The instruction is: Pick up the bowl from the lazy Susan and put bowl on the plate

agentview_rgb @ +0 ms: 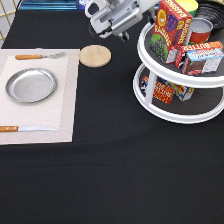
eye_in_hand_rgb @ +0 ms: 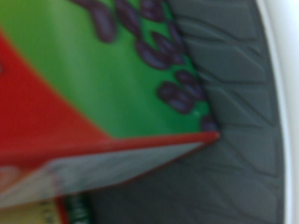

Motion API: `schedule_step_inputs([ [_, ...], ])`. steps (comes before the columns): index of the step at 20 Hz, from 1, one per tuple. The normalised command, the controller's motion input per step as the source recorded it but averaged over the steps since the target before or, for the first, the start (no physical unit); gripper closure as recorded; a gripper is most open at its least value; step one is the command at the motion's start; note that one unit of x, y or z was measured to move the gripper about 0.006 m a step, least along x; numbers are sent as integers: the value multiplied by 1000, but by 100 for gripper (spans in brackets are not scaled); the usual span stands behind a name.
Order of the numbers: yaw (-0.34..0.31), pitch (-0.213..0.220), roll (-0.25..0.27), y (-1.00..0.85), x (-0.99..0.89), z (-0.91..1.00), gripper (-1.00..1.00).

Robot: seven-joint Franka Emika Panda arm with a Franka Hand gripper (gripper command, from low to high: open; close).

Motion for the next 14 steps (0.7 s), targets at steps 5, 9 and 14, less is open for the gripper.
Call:
schedule_step_inputs([
  [5, -74, 192, 0, 30, 218, -30, -100],
  [9, -59, 189, 0, 24, 396, 36, -100],
  [14, -10, 158, -37, 67, 609, 230, -100],
])
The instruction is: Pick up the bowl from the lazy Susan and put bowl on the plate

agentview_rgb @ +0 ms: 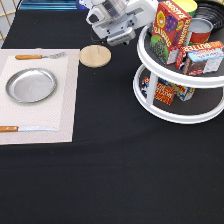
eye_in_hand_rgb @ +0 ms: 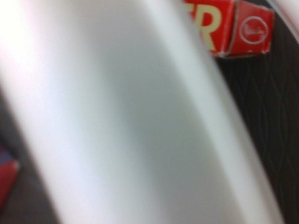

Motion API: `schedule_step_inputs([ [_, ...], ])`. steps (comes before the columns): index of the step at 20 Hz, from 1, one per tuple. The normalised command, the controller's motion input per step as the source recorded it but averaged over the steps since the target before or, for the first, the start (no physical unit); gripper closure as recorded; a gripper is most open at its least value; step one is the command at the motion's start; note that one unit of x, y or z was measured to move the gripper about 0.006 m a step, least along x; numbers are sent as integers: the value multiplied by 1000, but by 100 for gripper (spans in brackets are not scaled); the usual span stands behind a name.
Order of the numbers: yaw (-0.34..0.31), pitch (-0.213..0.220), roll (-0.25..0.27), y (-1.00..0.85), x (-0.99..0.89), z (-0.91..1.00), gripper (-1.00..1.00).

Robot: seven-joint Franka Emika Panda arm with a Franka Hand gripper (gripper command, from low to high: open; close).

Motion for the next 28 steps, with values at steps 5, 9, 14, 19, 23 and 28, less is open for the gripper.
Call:
schedule_step_inputs([
  [5, 46, 37, -19, 0, 650, 249, -100],
  [9, 120, -8, -1, 0, 643, 136, -100],
  [14, 115, -48, 1, -89, 203, 66, -100],
  [19, 52, -63, 0, -69, -434, 390, -100],
  [23, 85, -75, 0, -6, -395, 322, -100],
  [28, 81, -96, -26, 141, -603, 142, -100],
])
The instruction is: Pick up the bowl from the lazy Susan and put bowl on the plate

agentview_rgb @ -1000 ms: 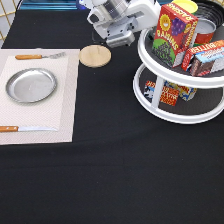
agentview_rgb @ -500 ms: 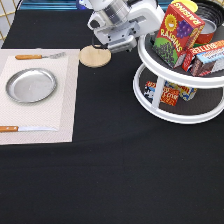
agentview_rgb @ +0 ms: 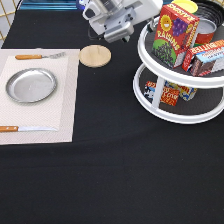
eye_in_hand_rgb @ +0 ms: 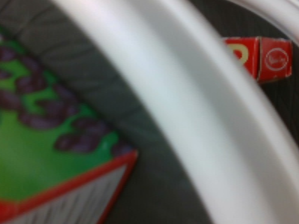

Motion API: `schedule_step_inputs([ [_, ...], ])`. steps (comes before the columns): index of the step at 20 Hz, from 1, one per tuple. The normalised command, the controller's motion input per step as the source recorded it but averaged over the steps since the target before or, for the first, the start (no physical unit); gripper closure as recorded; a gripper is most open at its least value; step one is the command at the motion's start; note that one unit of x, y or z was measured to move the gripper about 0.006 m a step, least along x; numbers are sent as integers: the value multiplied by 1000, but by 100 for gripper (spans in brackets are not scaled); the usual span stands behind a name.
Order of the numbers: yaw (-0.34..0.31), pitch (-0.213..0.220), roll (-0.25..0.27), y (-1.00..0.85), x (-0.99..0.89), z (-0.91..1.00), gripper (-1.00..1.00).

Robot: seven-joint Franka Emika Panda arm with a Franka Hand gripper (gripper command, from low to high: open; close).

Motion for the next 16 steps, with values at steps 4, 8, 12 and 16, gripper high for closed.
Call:
schedule_step_inputs([
  [4, 70, -129, -40, 184, -788, -51, -100],
  [8, 52, -157, -57, 315, -676, -236, -100],
  [12, 18, -154, -96, 461, -279, -139, -100],
  [16, 0, -135, -118, 436, -1, -221, -100],
])
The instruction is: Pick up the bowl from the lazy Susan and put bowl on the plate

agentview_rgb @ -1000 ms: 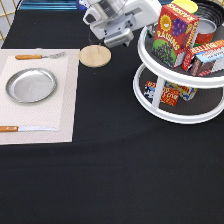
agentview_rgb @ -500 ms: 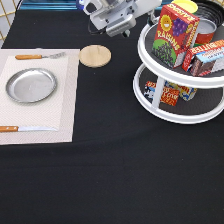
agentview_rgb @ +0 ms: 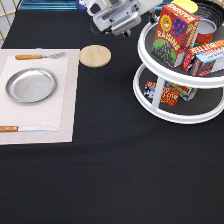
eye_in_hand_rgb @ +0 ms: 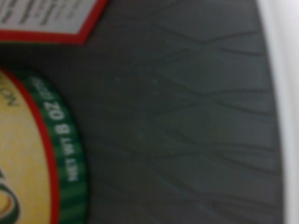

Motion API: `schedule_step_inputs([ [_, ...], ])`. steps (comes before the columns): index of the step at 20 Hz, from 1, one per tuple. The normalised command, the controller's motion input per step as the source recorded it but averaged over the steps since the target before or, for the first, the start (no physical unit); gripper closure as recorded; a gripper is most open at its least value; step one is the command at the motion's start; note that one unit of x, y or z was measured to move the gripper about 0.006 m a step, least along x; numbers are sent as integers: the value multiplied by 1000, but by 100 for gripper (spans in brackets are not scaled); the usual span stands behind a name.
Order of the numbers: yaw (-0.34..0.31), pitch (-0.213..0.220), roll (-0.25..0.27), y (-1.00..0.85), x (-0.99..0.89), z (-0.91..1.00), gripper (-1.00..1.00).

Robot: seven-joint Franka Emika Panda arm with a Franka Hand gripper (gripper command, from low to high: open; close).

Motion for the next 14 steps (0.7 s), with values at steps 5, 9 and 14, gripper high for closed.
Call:
schedule_step_inputs([
  [5, 0, -155, -56, 113, -77, -279, -100],
  [9, 2, -107, -10, -129, 61, -96, -100],
  [14, 15, -8, -10, -88, 367, -29, -100],
])
